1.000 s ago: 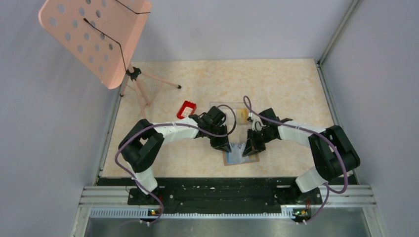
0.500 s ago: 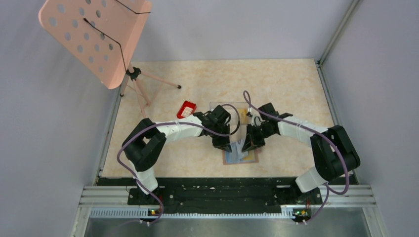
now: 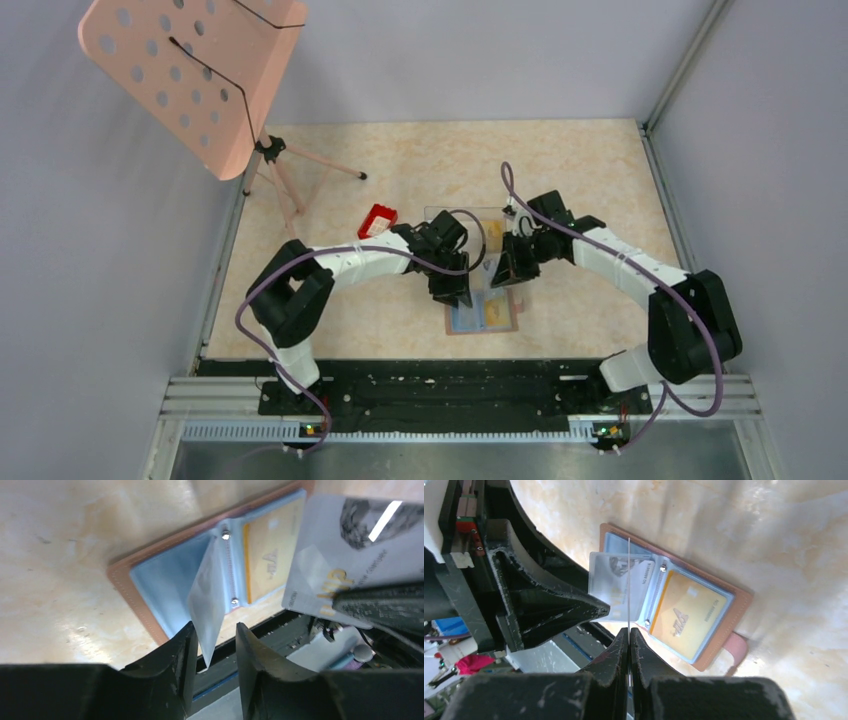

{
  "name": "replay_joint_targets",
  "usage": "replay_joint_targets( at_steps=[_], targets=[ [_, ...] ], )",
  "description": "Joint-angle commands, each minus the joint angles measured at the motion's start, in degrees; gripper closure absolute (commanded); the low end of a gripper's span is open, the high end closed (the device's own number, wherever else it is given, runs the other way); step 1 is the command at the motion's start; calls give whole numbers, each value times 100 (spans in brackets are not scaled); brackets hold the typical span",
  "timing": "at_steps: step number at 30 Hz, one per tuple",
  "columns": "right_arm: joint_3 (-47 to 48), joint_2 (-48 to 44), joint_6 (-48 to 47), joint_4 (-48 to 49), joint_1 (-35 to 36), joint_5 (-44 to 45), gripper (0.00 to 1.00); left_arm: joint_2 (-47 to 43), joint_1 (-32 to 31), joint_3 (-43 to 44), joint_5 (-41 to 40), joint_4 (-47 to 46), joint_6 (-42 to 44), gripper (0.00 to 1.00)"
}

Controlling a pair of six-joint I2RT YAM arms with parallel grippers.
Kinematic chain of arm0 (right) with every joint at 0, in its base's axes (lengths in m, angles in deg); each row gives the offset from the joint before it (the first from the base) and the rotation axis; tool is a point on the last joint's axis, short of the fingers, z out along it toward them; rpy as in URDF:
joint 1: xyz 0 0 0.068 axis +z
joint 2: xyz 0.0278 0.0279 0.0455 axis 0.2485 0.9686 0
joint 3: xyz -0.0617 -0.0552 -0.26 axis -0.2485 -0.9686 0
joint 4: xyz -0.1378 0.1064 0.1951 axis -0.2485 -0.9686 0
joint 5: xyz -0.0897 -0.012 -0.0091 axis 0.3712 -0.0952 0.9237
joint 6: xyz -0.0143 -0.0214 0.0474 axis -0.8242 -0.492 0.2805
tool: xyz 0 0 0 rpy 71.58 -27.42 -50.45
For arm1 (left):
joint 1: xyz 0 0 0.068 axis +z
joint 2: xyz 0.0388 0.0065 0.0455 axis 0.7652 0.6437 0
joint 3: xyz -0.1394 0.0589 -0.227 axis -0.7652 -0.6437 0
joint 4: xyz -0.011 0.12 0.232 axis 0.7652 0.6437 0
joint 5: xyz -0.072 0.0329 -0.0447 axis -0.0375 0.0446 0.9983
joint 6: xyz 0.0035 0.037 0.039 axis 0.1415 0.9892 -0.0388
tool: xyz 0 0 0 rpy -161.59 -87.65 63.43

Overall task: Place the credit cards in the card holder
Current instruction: Insert the credit card into the card holder.

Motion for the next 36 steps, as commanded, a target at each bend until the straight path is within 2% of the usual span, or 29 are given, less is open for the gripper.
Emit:
replay_joint_targets(
  at_steps=[1, 5, 12, 17, 23, 29, 36],
  targets=[
    [228, -439, -84, -208, -201, 450, 100, 113, -24, 192, 558, -735, -240, 59],
    [215, -709, -71, -332, -414, 712, 100, 429, -72, 373, 1031, -1281, -447, 57],
    [180, -1012, -102, -450, -686, 822, 100, 959, -246, 909, 1365, -1386, -421, 54],
    [173, -991, -114, -460, -700, 653, 100, 750, -218, 702, 1229, -1546, -423, 53],
    [-30, -833, -125, -209, -697, 109, 100, 215, 39, 26, 1195, -2108, -569, 54],
    [-341, -629, -33, 84, -608, -248, 100, -334, 486, -1234, 1347, -2981, -1089, 56],
    [-683, -360, 209, 547, -271, -433, 100, -954, 935, -2273, 1145, -2872, -1054, 61]
  ],
)
